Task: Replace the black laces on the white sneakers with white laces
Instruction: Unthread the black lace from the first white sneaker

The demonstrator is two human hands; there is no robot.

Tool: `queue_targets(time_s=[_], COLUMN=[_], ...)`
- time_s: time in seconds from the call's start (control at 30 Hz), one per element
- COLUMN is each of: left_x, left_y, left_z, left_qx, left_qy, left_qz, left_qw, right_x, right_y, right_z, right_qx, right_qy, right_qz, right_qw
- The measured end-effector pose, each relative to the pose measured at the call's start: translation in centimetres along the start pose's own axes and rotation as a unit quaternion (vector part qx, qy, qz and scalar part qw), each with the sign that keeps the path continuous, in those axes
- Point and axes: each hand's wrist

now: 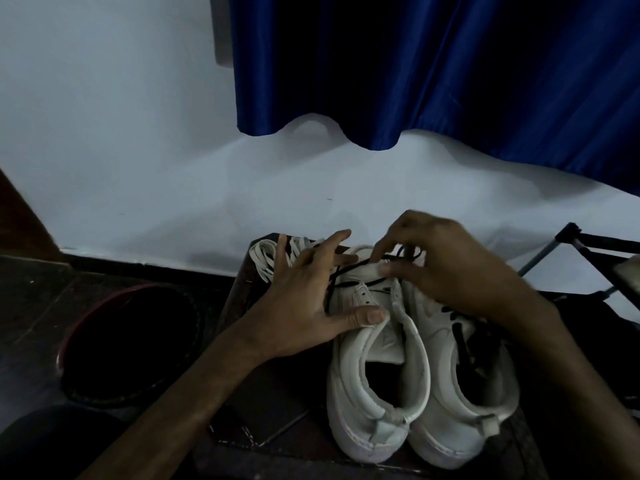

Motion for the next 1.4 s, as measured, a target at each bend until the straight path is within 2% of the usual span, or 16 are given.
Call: queue_targets(time_s=[0.1, 0.3, 0.37, 0.43, 0.47, 0.53, 0.6, 0.67, 0.77, 0.93, 1.03, 1.1, 1.17, 1.3, 1.37, 1.4], left_x=[0.0, -0.1, 0.1, 0.2, 0.2, 0.3, 0.4, 0.4, 0.2, 0.3, 0.3, 0.3, 0.3, 0.3, 0.5, 0.5], left_y=[-0.2, -0.1, 0.1, 0.0, -0.1, -0.2, -0.3, -0.4, -0.4, -0.5, -0.6, -0.5, -0.4, -0.4, -0.4, -0.4], left_z=[0.0, 0.1, 0.2, 0.3, 0.3, 0.2, 0.1, 0.1, 0.3, 0.1, 0.0, 0.1, 0.1, 0.2, 0.1, 0.1], left_qx=[-0.001, -0.004, -0.005, -0.003, -0.001, -0.003, -0.005, -0.008, -0.008, -0.003, -0.001, -0.004, -0.008, -0.009, -0.009, -0.008], left_qy=[-0.005, -0.006, -0.002, -0.003, -0.003, -0.004, -0.002, -0.003, -0.004, -0.002, -0.002, -0.002, -0.001, -0.005, -0.005, -0.005], left_qz=[-0.004, -0.001, 0.016, 0.023, 0.019, 0.003, -0.013, -0.022, -0.019, -0.018, -0.027, -0.028, -0.024, -0.017, -0.020, -0.021], left_qw=[1.000, 1.000, 1.000, 1.000, 1.000, 1.000, 1.000, 1.000, 1.000, 1.000, 1.000, 1.000, 1.000, 1.000, 1.000, 1.000], right_x=[1.0, 1.8, 1.1, -0.2, -1.1, -2.3, -1.7, 0.1, 1.4, 1.3, 1.6, 2.3, 2.4, -0.4, -1.5, -1.8], right_y=[-1.2, -0.8, -0.1, 1.4, 2.1, 2.9, 2.8, 2.0, -0.2, -1.1, -1.1, -1.1, -0.4, 2.4, 2.7, 2.5], right_z=[1.4, 1.9, 1.6, 0.6, 0.1, -0.4, -0.3, 0.3, 1.5, 2.0, 1.8, 1.9, 1.7, -0.1, -0.4, -0.3], right_qx=[0.084, 0.091, -0.010, -0.171, -0.218, -0.171, -0.071, 0.011, 0.103, 0.097, 0.100, 0.102, 0.055, -0.200, -0.237, -0.222], right_qy=[-0.036, -0.103, -0.113, -0.157, -0.174, -0.180, -0.125, -0.056, -0.034, -0.101, -0.107, -0.097, -0.100, -0.209, -0.226, -0.204], right_qz=[-0.067, -0.119, -0.177, -0.176, -0.166, -0.143, -0.062, -0.015, -0.075, -0.080, -0.093, -0.150, -0.221, -0.217, -0.191, -0.165], right_qw=[0.994, 0.983, 0.978, 0.957, 0.946, 0.958, 0.988, 0.998, 0.991, 0.987, 0.985, 0.979, 0.969, 0.932, 0.925, 0.939])
Point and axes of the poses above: each hand's wrist, its own z-axis towards the middle knuckle, its own y-axis out of the back of the hand, x = y × z, and after that the axes turned 12 degrees about x, right-handed
